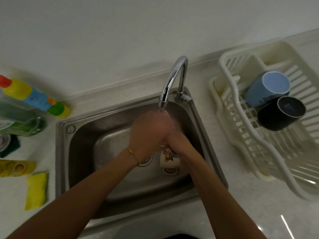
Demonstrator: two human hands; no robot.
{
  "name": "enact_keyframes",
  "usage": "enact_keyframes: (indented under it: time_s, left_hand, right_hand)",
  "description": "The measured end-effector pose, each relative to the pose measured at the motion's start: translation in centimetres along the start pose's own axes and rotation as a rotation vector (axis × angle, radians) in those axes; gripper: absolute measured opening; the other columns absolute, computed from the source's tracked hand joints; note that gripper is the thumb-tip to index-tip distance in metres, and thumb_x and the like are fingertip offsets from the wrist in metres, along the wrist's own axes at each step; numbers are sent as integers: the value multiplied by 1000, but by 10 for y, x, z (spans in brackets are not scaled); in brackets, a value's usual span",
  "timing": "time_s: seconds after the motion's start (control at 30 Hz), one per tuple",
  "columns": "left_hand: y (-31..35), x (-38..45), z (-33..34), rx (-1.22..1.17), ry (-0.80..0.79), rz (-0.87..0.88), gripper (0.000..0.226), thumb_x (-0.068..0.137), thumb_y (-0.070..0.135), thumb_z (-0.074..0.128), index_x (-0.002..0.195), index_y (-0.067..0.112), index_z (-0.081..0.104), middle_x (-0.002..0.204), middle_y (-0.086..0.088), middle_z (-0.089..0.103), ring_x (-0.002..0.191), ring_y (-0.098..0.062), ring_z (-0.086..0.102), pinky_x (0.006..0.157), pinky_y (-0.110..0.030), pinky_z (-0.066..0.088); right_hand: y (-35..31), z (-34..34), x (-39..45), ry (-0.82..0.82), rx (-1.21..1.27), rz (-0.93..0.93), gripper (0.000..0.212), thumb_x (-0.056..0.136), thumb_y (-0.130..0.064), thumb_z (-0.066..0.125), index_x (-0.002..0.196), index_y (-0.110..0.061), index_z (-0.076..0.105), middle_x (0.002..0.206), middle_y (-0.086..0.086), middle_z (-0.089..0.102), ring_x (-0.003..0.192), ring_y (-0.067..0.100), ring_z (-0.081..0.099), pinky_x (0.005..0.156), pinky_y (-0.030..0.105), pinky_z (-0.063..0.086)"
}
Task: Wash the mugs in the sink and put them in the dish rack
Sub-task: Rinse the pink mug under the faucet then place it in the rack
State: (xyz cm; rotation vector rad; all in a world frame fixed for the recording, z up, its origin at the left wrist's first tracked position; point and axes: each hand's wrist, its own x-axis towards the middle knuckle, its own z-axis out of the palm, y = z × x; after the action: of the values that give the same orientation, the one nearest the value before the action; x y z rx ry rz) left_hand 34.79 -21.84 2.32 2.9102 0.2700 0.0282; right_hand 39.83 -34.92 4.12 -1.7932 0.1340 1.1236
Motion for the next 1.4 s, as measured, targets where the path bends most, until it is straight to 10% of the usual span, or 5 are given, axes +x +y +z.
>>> enact_keyframes:
  time_s: [0.5, 0.77, 1.0, 1.2, 1.4]
  left_hand:
    - [-5, 39, 3, -309, -185, -66, 103, 68, 100, 39, 149, 36, 37, 112, 3, 60, 91, -15, 61, 80, -38, 56]
    - [-5, 49, -5, -681, -302, -118, 46, 107, 55, 21, 134, 32, 51, 92, -8, 62, 74, -18, 58, 65, -30, 47]
    - [17, 28, 1, -214, -131, -88, 92, 81, 87, 30, 153, 31, 34, 120, -10, 63, 99, -27, 65, 77, -34, 51]
    - [10, 55, -26, -873, -439, -307, 40, 103, 61, 32, 91, 32, 57, 85, 8, 57, 77, -13, 55, 76, -37, 49]
    - [33, 33, -15, -172, -117, -116, 64, 103, 62, 23, 147, 20, 43, 93, -3, 57, 79, -18, 57, 63, -34, 49]
  right_hand:
    - [-20, -36, -13, 26, -83, 42, 30, 98, -4, 42, 70, -8, 51, 35, -6, 42, 27, 5, 32, 32, 16, 27]
    - [-20, -38, -21, 18, -77, 63, 32, 97, -6, 44, 65, -10, 50, 41, -2, 41, 30, 7, 32, 33, 17, 28]
    - [-20, -36, -21, 47, -73, 62, 29, 98, -6, 41, 72, -7, 53, 41, -3, 42, 30, 6, 33, 34, 17, 28]
    - [-21, -44, -26, 60, -143, 6, 26, 95, -7, 45, 71, -7, 53, 44, 0, 43, 33, 9, 35, 42, 21, 31]
    - [-28, -41, -20, 100, -84, -19, 23, 98, -11, 43, 79, -10, 55, 58, 0, 50, 42, 8, 43, 38, 18, 33]
